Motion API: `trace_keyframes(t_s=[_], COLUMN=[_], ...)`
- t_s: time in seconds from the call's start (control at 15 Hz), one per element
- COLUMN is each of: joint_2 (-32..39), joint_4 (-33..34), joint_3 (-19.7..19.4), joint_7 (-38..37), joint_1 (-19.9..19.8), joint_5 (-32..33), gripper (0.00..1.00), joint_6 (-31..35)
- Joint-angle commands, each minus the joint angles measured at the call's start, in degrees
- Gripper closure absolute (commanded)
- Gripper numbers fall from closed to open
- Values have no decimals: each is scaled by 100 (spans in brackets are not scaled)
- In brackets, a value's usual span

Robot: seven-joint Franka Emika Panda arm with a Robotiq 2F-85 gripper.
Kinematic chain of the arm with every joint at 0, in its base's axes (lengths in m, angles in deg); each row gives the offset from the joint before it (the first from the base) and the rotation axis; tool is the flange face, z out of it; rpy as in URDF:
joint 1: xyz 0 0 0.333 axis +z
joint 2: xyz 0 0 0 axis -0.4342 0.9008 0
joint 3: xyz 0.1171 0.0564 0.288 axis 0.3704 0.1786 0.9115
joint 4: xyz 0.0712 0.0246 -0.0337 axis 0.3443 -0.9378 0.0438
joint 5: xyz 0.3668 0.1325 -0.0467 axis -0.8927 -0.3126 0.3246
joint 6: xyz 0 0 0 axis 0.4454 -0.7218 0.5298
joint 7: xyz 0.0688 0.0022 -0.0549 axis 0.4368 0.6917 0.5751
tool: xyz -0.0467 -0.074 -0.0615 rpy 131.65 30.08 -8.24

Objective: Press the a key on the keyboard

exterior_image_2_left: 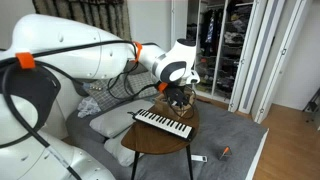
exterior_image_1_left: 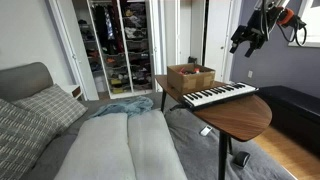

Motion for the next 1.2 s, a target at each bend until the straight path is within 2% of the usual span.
trace_keyframes(t_s=[0.0,0.4,1.13], joint_2=[16,40,174], joint_4=[14,28,-78], joint_3=[115,157,1017], joint_7=[47,71,58], joint_1=[-136,-98,162], joint_5=[-60,-65,348], gripper=[0,0,0], joint_6=[-23,-32,-435])
